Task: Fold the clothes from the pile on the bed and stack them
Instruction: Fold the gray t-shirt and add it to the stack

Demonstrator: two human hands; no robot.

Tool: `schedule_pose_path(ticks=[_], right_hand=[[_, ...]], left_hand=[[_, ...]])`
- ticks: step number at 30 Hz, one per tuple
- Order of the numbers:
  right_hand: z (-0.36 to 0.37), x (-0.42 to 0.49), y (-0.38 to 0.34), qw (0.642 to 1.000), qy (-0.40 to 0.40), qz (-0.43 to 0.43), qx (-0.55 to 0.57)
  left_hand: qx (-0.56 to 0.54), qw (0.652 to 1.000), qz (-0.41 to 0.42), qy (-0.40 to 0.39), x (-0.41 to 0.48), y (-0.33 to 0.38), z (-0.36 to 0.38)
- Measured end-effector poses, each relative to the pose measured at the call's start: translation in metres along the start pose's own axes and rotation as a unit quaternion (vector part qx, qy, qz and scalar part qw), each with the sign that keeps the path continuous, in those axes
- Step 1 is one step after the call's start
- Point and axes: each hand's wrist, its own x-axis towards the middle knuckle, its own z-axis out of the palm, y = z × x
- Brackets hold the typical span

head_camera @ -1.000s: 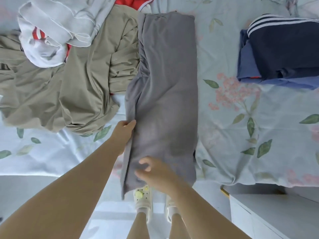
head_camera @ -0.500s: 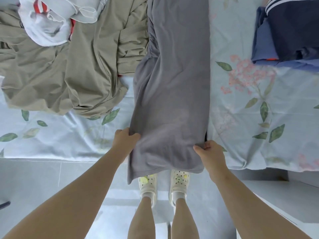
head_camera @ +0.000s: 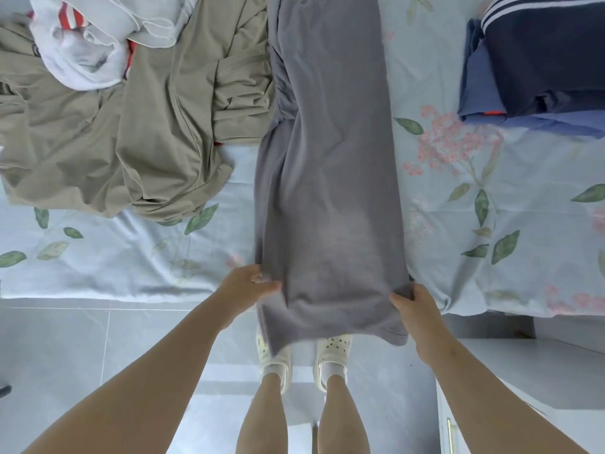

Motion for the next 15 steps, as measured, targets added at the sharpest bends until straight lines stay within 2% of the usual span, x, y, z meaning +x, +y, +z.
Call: schedule_pose_path(ticks=[2,6,9,11,15], right_hand=[[0.004,0.006,0.002,1.0,-0.006,-0.011,-0.022],[0.001,0.01,0.012,0.989,0.061,-0.035,-0.127],[0.0,0.01,0.01,0.986,0.064,-0.04,-0.149],[0.001,0.013,-0.002,0.99,0.07,-0.045,-0.118],[0.002,0.029,-0.042,0.988,0.064,-0.088,-0.11]], left_hand=[[-0.005,0.999,0.021,0.032,0.002,0.001,0.007],[0.142,0.973,0.014,0.182,0.003,-0.006,0.008],[0.127,0.982,-0.019,0.141,0.008,0.001,0.008],[0.082,0.989,-0.021,0.119,0.015,0.015,0.009],[0.067,0.982,0.005,0.177,0.039,0.05,0.004]])
